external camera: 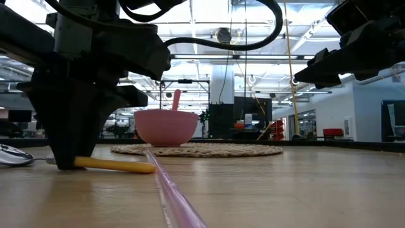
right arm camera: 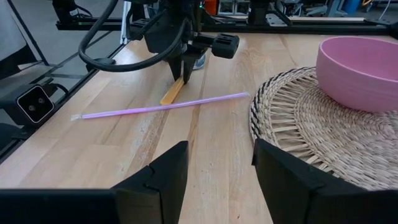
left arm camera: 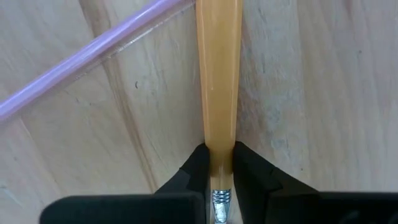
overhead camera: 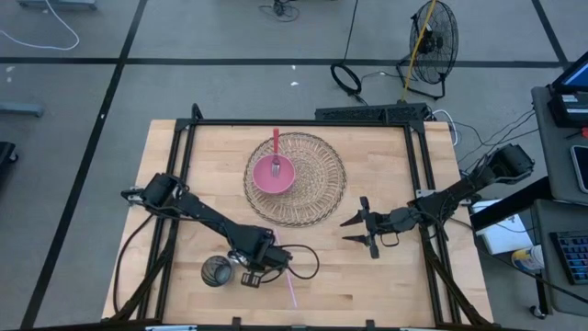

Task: Pick & Place Utensil
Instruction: Put the yellow spoon on the bowl on the brown placemat

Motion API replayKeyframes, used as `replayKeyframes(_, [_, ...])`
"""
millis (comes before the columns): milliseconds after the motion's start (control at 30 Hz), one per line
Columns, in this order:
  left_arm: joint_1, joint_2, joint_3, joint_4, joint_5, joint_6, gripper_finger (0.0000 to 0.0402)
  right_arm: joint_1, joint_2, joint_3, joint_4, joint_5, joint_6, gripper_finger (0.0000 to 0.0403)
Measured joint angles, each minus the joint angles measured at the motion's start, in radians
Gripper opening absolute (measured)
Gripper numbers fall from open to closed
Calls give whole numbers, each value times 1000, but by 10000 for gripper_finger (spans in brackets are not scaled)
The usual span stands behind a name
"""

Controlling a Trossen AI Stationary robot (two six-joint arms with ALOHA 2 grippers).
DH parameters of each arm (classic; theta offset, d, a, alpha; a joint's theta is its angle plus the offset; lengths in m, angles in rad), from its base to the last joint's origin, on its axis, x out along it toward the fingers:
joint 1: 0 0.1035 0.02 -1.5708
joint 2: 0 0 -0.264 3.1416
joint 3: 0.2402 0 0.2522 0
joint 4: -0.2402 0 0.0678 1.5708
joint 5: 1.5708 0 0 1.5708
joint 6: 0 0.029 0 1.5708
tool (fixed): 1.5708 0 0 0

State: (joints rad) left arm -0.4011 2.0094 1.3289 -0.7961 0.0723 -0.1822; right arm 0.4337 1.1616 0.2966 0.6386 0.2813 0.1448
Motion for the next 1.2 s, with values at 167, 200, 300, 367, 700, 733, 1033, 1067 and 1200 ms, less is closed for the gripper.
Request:
replayKeyframes(167, [1,0,0,-13,-4,17,46,0,0,0,0,0,0,171])
replayKeyframes(200, [1,0,0,-14,-4,20,45,0,0,0,0,0,0,171])
replayKeyframes(300, [1,-8,-1,-18,-6,31,44,0,0,0,0,0,0,171])
replayKeyframes(367, [2,-16,-2,-22,-14,31,44,0,0,0,0,0,0,171])
replayKeyframes(700, [11,-88,-5,-90,-115,23,20,0,0,0,0,1,0,171])
replayKeyframes(733, [11,-95,-5,-89,-116,24,9,0,0,0,0,2,0,171])
replayKeyframes(1033, [11,-104,-3,-83,-102,30,1,0,0,0,0,2,0,171])
replayKeyframes(1067, [11,-102,-3,-77,-102,30,4,0,0,0,0,2,0,171])
replayKeyframes(1200, [11,-97,-12,-49,-100,30,21,0,0,0,0,2,0,171])
